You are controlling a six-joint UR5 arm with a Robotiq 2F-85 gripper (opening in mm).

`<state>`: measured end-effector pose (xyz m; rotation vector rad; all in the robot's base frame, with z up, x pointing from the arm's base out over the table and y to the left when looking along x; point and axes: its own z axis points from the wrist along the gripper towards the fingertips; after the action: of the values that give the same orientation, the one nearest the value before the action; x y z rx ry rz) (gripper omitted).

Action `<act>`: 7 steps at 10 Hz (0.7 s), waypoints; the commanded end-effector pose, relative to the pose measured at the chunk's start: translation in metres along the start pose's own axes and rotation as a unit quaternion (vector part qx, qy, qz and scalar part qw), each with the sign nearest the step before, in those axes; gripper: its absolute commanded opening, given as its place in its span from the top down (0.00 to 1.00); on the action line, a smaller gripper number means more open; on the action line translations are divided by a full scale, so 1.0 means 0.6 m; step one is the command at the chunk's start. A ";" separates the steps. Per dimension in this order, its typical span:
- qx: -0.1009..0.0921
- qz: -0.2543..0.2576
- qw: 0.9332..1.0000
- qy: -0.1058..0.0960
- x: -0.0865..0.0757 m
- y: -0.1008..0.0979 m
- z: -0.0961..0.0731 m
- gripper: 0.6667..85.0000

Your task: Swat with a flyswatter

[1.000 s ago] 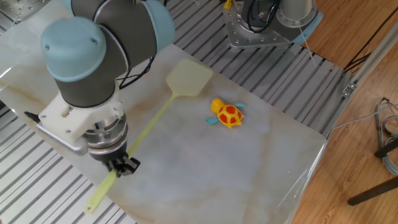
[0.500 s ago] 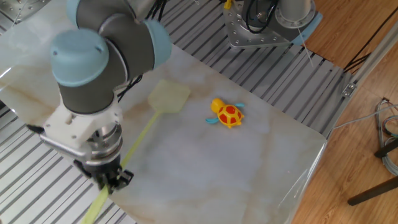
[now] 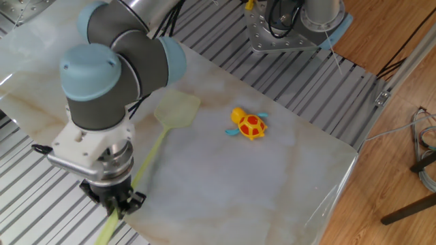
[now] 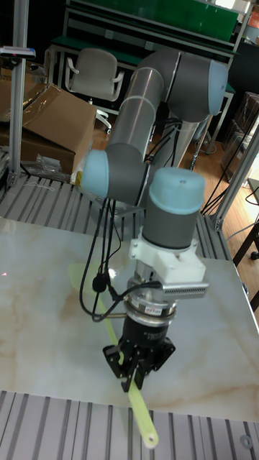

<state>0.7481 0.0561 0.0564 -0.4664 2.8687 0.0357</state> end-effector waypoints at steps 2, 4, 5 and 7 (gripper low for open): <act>0.011 0.030 0.994 0.106 0.082 0.014 -0.087 0.99; 0.014 0.018 0.995 0.095 0.079 0.007 -0.075 0.99; 0.005 0.005 0.998 0.060 0.054 0.008 -0.055 0.99; -0.006 -0.032 0.999 -0.001 0.014 0.000 0.005 0.99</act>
<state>0.7181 0.0495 0.0702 -0.4906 2.9612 -0.0007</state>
